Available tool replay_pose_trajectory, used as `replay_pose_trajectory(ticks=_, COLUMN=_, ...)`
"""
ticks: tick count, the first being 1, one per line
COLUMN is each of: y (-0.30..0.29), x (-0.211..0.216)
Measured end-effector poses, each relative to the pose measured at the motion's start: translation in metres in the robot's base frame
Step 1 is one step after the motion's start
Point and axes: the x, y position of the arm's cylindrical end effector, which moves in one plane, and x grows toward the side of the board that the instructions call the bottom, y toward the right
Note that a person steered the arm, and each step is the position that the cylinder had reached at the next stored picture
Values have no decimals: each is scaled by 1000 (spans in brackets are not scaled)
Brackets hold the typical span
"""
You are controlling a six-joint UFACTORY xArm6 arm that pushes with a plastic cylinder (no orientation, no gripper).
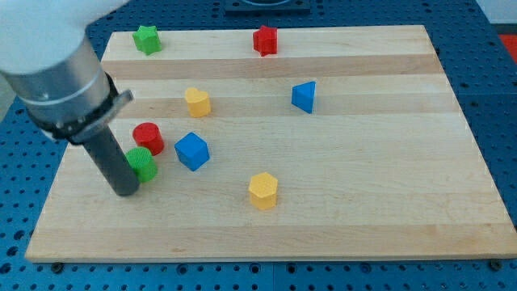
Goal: Push the green circle to the bottom of the blue cube
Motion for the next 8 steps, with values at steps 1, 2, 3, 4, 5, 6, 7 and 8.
replay_pose_trajectory(ticks=1, y=-27, x=-11)
replay_pose_trajectory(ticks=2, y=-52, x=-11)
replay_pose_trajectory(ticks=3, y=-48, x=-37)
replay_pose_trajectory(ticks=4, y=-15, x=-52)
replay_pose_trajectory(ticks=5, y=24, x=-51)
replay_pose_trajectory(ticks=6, y=28, x=-38)
replay_pose_trajectory(ticks=7, y=5, x=-20)
replay_pose_trajectory(ticks=8, y=7, x=-10)
